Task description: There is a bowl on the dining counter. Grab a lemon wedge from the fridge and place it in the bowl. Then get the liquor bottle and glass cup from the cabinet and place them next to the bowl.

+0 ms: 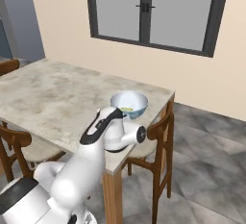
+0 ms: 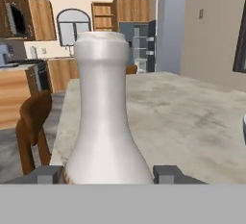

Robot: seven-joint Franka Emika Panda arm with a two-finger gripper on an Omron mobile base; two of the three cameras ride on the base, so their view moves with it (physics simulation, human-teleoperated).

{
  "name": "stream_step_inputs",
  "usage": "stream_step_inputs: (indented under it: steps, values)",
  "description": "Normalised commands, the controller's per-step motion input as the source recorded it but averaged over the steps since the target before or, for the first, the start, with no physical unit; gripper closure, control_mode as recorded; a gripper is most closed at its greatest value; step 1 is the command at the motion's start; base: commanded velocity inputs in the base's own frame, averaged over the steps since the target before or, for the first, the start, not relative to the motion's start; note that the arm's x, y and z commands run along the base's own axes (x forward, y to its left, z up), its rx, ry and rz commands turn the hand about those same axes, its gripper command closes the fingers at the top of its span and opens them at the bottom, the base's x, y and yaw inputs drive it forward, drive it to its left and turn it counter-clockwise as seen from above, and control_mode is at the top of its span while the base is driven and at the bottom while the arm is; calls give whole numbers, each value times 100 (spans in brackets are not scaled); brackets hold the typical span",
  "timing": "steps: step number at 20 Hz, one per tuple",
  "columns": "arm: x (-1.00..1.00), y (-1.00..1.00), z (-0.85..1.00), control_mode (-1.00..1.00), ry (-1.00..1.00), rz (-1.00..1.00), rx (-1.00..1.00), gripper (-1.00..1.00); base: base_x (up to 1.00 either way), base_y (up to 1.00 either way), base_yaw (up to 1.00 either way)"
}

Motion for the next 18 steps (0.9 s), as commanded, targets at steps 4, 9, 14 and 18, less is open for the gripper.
stream_step_inputs:
  steps: [4, 9, 14, 18]
  values:
    - [23, -22, -15, -100, 0, 11, 4, 100, 0, 0, 0]
    - [16, -20, -15, -100, 0, 8, 1, 100, 0, 0, 0]
    - [17, -3, -16, -100, 0, 4, 0, 100, 0, 0, 0]
    - [16, 0, -23, -100, 0, 3, 0, 100, 0, 0, 0]
